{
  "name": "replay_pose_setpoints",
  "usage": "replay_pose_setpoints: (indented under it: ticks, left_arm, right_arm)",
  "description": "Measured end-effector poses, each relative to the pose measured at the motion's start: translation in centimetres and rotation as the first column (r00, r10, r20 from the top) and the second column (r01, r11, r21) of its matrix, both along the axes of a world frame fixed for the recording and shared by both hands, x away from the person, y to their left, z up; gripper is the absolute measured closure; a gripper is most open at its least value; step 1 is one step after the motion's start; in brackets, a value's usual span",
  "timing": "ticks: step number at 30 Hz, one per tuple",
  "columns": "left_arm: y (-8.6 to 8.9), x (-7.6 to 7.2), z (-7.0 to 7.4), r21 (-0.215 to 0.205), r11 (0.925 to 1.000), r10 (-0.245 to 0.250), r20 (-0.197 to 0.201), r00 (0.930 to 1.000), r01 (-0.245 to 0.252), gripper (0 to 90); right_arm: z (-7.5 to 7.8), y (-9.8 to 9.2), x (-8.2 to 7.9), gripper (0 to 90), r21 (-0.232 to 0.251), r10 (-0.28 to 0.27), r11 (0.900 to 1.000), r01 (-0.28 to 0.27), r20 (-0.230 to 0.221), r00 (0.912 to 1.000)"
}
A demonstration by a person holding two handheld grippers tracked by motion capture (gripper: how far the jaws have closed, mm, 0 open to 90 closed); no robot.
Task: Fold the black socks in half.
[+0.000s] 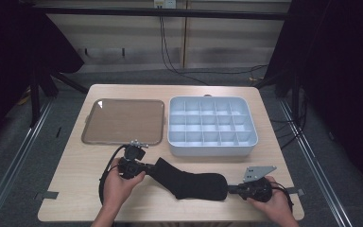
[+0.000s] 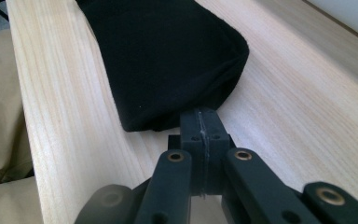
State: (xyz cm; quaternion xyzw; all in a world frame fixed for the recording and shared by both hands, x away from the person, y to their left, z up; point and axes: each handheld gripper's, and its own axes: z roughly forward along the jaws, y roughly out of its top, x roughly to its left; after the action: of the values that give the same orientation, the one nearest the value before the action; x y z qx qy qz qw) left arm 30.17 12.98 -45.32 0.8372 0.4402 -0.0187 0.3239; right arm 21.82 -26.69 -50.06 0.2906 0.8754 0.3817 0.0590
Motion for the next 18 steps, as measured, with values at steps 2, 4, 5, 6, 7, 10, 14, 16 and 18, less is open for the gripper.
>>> replay_pose_setpoints:
  ticks: [2, 4, 5, 6, 7, 10, 14, 16, 18]
  left_arm:
    - [0.1, 0.0, 0.3, -0.002, 1.0000, 0.000, 0.005, 1.0000, 0.000, 83.9]
    - [0.2, 0.0, 0.5, -0.007, 1.0000, -0.002, 0.006, 1.0000, 0.002, 83.9]
    - [0.2, -0.1, 0.5, -0.012, 0.9999, 0.005, 0.007, 1.0000, -0.005, 83.9]
    - [0.2, -0.1, 0.6, -0.014, 0.9999, 0.002, 0.003, 1.0000, -0.002, 83.9]
    - [0.3, 0.0, 0.7, -0.006, 0.9999, -0.008, 0.006, 1.0000, 0.008, 83.9]
    - [0.3, -0.1, 1.0, -0.015, 0.9999, -0.002, 0.009, 1.0000, 0.002, 83.9]
    - [0.1, -0.2, 1.6, -0.017, 0.9998, -0.012, 0.016, 0.9998, 0.012, 83.9]
    - [0.0, -0.3, 1.8, -0.017, 0.9996, -0.022, 0.018, 0.9996, 0.022, 83.9]
    - [-0.1, -0.4, 2.0, -0.015, 0.9996, -0.026, 0.021, 0.9994, 0.026, 83.9]
  right_arm:
    - [0.0, 0.2, 0.0, 90.0, -0.001, 0.001, 1.000, -0.001, -0.002, 1.0000]
    - [0.0, 0.3, 0.1, 90.0, 0.001, 0.004, 1.000, -0.004, -0.002, 1.0000]
    - [0.0, 0.4, 0.1, 90.0, 0.002, 0.005, 1.000, -0.005, -0.004, 1.0000]
    - [0.0, 0.5, 0.1, 90.0, 0.001, 0.005, 1.000, -0.005, -0.002, 1.0000]
    - [0.0, 0.5, 0.1, 90.0, 0.001, 0.005, 1.000, -0.005, -0.002, 1.0000]
    - [0.0, 0.6, 0.2, 90.0, 0.003, 0.006, 1.000, -0.006, -0.002, 1.0000]
    - [-0.1, 0.8, 0.2, 90.0, 0.014, 0.004, 1.000, -0.004, -0.007, 1.0000]
    - [-0.1, 0.8, 0.2, 90.0, 0.010, 0.003, 1.000, -0.003, -0.007, 1.0000]
    - [-0.1, 0.9, 0.2, 90.0, 0.012, 0.002, 1.000, -0.002, -0.008, 1.0000]
